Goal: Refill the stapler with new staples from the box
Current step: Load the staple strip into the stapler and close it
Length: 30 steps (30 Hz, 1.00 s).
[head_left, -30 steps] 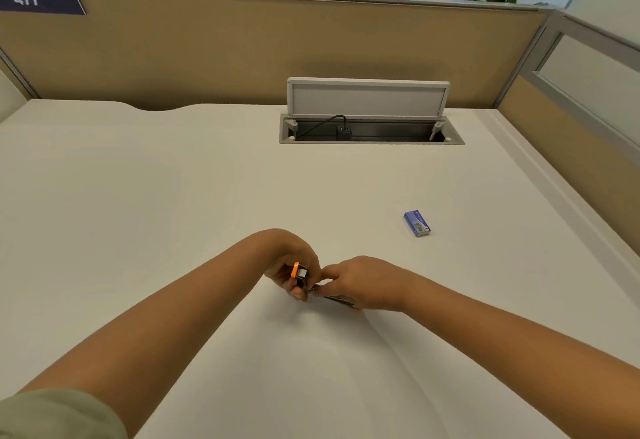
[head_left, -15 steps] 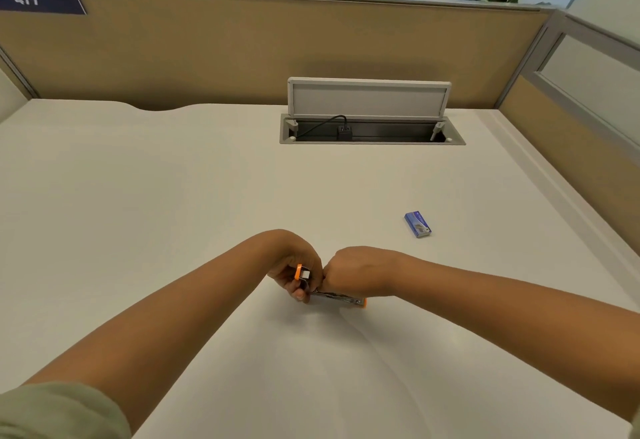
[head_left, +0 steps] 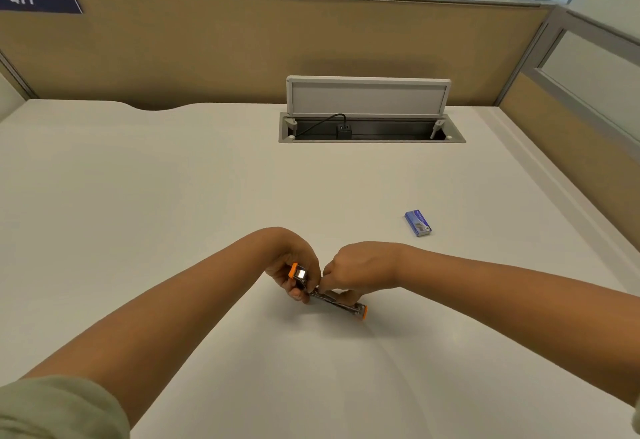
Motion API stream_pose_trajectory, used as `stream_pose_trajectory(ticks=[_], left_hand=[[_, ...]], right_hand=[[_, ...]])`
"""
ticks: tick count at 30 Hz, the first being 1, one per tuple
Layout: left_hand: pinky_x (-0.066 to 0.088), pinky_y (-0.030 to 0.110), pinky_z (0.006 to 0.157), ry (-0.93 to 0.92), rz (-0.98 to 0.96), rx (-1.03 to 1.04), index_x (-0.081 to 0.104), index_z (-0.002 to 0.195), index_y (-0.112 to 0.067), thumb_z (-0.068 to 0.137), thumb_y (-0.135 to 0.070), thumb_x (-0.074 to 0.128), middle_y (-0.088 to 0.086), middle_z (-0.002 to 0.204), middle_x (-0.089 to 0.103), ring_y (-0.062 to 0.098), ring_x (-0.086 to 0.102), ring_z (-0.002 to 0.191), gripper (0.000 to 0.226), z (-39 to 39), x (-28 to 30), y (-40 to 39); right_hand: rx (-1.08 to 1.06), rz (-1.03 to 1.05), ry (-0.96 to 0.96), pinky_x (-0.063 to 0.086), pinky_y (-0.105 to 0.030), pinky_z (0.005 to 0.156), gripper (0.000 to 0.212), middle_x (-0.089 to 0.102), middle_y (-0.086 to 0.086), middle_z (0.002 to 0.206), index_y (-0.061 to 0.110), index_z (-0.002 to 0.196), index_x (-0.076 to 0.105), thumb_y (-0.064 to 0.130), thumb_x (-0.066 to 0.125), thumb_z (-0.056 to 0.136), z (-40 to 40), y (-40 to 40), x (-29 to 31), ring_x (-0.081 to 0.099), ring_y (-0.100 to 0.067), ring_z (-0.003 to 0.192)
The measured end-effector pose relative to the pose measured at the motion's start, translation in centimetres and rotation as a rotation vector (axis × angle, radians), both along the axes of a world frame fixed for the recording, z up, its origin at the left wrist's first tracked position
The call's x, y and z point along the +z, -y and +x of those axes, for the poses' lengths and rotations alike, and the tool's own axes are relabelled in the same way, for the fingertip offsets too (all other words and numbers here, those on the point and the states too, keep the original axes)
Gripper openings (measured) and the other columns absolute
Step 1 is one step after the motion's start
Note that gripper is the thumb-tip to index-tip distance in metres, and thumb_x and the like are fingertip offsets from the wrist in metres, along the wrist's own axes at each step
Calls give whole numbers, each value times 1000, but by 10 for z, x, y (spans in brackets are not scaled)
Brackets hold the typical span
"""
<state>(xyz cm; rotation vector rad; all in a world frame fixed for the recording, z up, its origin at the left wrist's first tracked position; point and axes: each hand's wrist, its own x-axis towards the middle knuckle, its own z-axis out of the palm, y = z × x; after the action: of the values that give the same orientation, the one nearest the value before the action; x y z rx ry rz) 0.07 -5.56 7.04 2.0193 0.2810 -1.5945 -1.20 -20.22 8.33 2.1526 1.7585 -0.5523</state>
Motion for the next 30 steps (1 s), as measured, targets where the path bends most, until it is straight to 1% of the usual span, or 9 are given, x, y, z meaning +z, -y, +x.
stream_pose_trajectory(ticks=[4,7,11,15,17,20,25,27,30], left_hand=[[40,12,37,5,-4,22,57,78,1,86,1,47,10,66,65,12,56,36,14,-1,3,-2],[40,11,37,-5,-9,12,57,78,2,87,-1,46,7,48,65,11,56,35,15,-5,7,-5],[40,11,37,-21,-30,16,57,79,2,88,-2,45,6,47,64,10,55,35,16,-7,11,-10],[38,11,36,-6,-54,62,55,77,1,89,-3,44,6,46,62,10,54,35,17,-8,13,-10],[38,13,35,42,-107,206,54,78,1,87,-2,45,9,51,61,12,54,35,13,-14,9,-10],[39,15,34,163,-252,591,52,76,1,84,1,47,13,58,58,14,53,34,10,-29,-4,-8],[42,15,35,267,-452,990,51,85,2,84,5,44,15,66,55,15,56,32,8,-47,-19,8],[43,15,35,294,-485,1030,53,83,4,83,5,45,13,55,58,15,57,33,9,-50,-18,13],[45,15,36,308,-536,1075,55,81,6,83,6,46,13,46,59,17,59,35,9,-55,-14,17]], right_hand=[[-300,201,-130,38,-25,65,26,65,-4,104,16,113,60,24,57,88,-5,14,-1,62,-19,88],[-548,443,-243,48,-19,72,22,69,1,96,19,103,66,20,64,81,-4,32,-5,64,-9,81],[-917,813,-445,55,-20,75,20,69,11,83,17,92,71,10,71,74,-7,55,-9,68,-10,73],[-1188,1049,-646,51,-10,67,19,72,15,75,33,78,72,14,72,73,-18,62,-14,67,-2,70],[-1335,1193,-665,49,-8,66,14,73,18,76,34,76,72,20,73,73,-25,63,-22,67,0,70],[-1556,1401,-686,54,-22,77,6,75,11,78,25,76,74,21,75,72,-36,61,-38,68,-2,73],[-1597,1446,-461,49,-9,69,12,71,15,83,29,73,69,21,77,70,-44,35,-46,65,4,76],[-1494,1374,-298,49,-14,77,15,65,20,98,30,78,67,21,77,69,-45,25,-46,61,4,88],[-1386,1236,-122,42,-20,85,15,57,13,126,26,82,68,25,76,69,-47,13,-47,56,-5,108]])
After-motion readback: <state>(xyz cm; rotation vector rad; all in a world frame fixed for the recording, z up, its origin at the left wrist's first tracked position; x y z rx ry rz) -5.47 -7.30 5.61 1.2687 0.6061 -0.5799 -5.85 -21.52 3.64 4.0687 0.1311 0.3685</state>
